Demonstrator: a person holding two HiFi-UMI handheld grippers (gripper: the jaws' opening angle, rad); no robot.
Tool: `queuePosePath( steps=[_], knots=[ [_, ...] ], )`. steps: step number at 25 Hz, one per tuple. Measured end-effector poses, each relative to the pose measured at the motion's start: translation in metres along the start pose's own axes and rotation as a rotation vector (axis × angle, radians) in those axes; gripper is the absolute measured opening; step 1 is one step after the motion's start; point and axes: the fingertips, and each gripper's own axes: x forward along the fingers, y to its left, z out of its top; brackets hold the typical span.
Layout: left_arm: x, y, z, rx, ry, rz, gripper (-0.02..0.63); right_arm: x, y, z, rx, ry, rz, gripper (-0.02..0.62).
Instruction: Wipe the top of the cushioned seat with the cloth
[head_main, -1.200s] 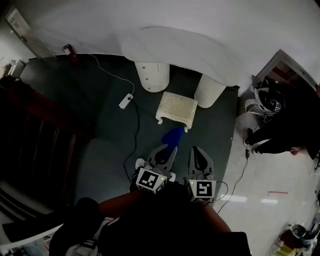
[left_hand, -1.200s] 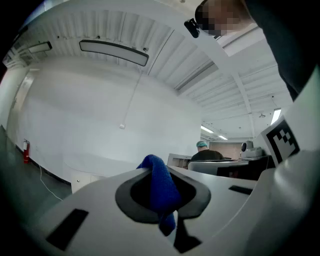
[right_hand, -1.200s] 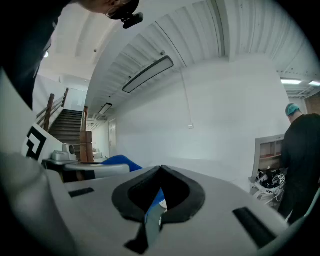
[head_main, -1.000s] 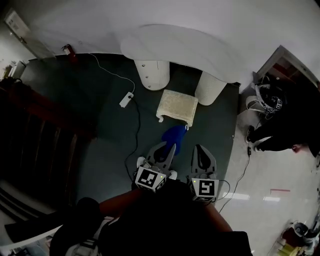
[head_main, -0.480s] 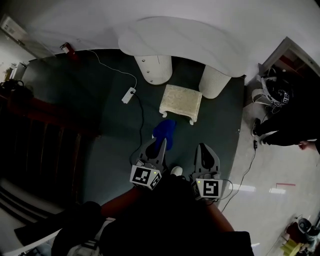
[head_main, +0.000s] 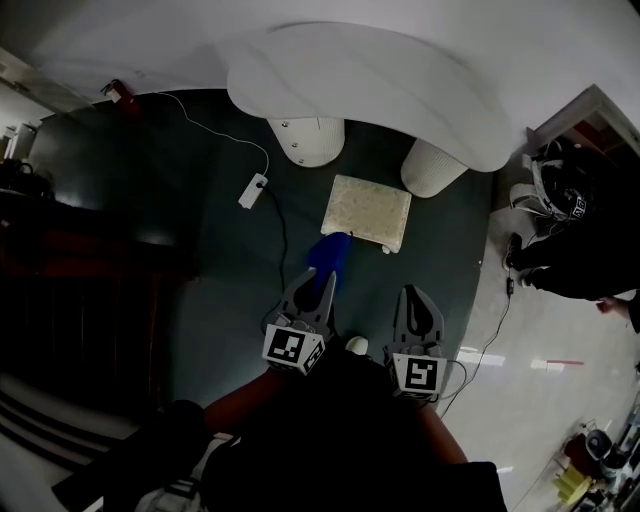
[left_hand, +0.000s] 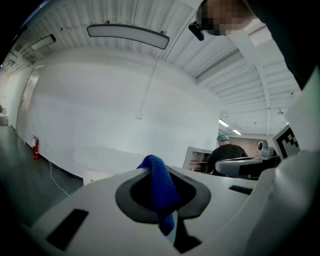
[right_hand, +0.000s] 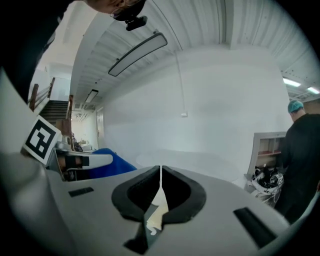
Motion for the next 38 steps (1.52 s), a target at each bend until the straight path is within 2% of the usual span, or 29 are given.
queuePosePath(
  steps=[3, 12, 15, 18, 21, 24, 26, 28, 30, 33, 36, 38],
  knots=[
    [0.026, 0.032, 0.010, -0.008, 0.030, -0.044, 0.035, 0.044, 0.012, 0.021, -0.070, -0.023, 0.008, 0.038],
    [0.095, 0.133, 0.022, -0.025, 0.125, -0.112, 0.035, 0.148, 0.025, 0.068, -0.016, -0.021, -0.075, 0.038],
    [0.108, 0.155, 0.026, -0.041, 0.118, -0.123, 0.035, 0.164, 0.022, 0.069, 0.008, -0.022, -0.109, 0.038],
    [0.114, 0.173, 0.024, -0.041, 0.116, -0.128, 0.035, 0.182, 0.022, 0.062, -0.002, 0.024, -0.123, 0.038],
    [0.117, 0.189, 0.019, -0.052, 0.121, -0.116, 0.035, 0.202, 0.026, 0.052, -0.052, 0.105, -0.106, 0.038],
    [0.119, 0.205, 0.013, -0.064, 0.136, -0.094, 0.035, 0.218, 0.028, 0.046, -0.061, 0.129, -0.080, 0.038],
    [0.123, 0.214, 0.014, -0.043, 0.133, -0.067, 0.035, 0.228, 0.027, 0.045, -0.053, 0.130, -0.070, 0.038],
    [0.127, 0.220, 0.020, 0.012, 0.112, -0.040, 0.035, 0.238, 0.025, 0.044, -0.043, 0.128, -0.058, 0.038],
    [0.135, 0.222, 0.015, 0.024, 0.120, -0.038, 0.035, 0.249, 0.022, 0.040, -0.039, 0.116, -0.035, 0.038],
    [0.156, 0.218, -0.004, 0.027, 0.183, -0.050, 0.035, 0.265, 0.009, 0.030, -0.005, 0.092, -0.008, 0.038],
    [0.180, 0.205, -0.023, 0.134, 0.242, -0.052, 0.035, 0.285, -0.010, 0.006, -0.017, 0.091, 0.029, 0.038],
    [0.196, 0.202, -0.032, 0.143, 0.267, -0.041, 0.035, 0.301, -0.024, -0.006, -0.008, 0.101, 0.056, 0.038]
  ],
)
